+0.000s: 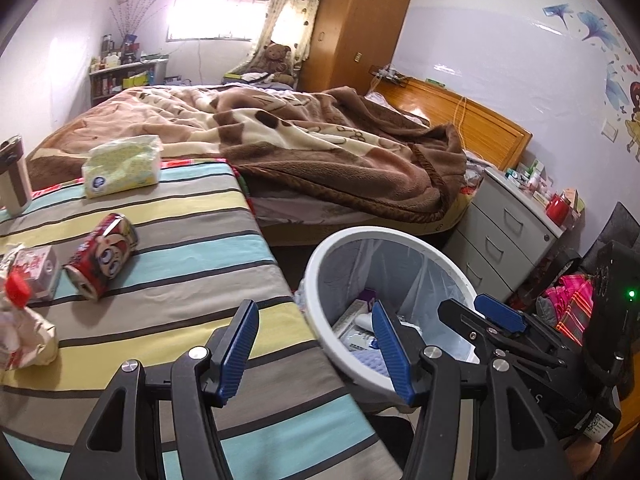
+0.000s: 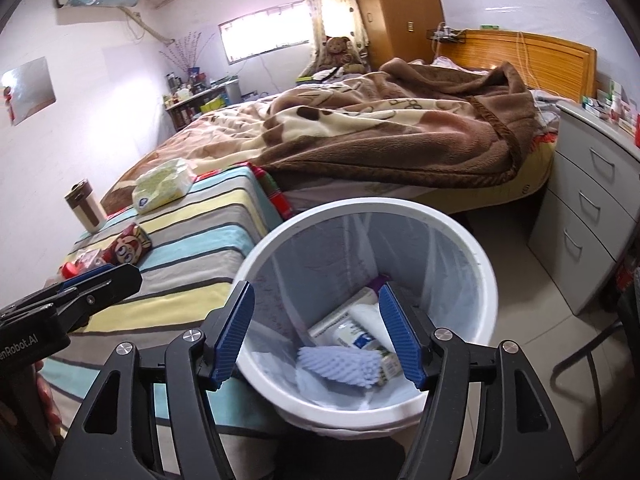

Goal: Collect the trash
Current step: 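Move both open grippers from the bin back over the bedspread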

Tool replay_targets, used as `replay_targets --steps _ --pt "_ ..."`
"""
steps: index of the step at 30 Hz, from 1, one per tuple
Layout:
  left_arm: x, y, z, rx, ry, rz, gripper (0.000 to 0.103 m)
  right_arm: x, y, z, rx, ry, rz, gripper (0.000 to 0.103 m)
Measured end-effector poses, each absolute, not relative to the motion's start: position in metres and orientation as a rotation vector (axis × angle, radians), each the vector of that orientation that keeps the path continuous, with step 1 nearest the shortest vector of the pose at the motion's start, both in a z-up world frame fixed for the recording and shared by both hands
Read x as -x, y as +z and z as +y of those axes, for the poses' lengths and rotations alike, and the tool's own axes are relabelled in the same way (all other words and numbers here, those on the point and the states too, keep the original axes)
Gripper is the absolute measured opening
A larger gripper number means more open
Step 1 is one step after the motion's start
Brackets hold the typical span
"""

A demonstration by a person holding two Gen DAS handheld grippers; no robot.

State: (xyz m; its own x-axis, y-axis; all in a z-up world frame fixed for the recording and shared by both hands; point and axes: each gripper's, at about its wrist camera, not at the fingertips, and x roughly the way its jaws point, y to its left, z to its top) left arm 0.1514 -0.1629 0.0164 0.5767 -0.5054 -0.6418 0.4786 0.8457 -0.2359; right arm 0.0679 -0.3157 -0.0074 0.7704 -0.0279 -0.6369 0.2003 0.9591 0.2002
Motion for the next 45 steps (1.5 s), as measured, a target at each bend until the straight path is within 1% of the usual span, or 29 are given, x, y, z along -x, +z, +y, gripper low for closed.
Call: replay_targets --steps 11,13,14,15,26,37,39,45 --pt "-0.147 0.018 -0.101 0.068 -0.473 0.736 0.062 -0.078 -0.005 -0.282 -0.239 -0.035 0.672 0.068" --pt "-0.147 0.018 -0.086 0.080 -0.452 0.733 0.062 -0.081 -0.004 -0.275 -0.235 -0.016 0.672 0.072" --pt "-0.147 0.018 -0.081 0.083 -0.446 0.730 0.062 -0.082 -0.004 -0.272 -0.234 -0.011 0.672 0.076" --pt "-0.147 0.018 -0.072 0.087 -0.434 0.726 0.062 -0.084 -0.003 -0.268 -0.231 0.000 0.671 0.076" --pt "-0.147 0.015 0.002 0.129 -0.322 0.716 0.063 -0.099 0.001 -0.226 -0.189 0.082 0.680 0.077" --pt "-0.150 0.012 0.063 0.100 -0.223 0.717 0.063 -0.120 0.000 -0.191 -0.188 0.147 0.704 0.077" --pt "-0.154 0.008 0.073 0.081 -0.215 0.735 0.065 -0.127 -0.002 -0.185 -0.192 0.152 0.713 0.077" --pt "-0.166 0.000 0.097 0.051 -0.179 0.766 0.065 -0.145 -0.005 -0.168 -0.182 0.162 0.734 0.077"
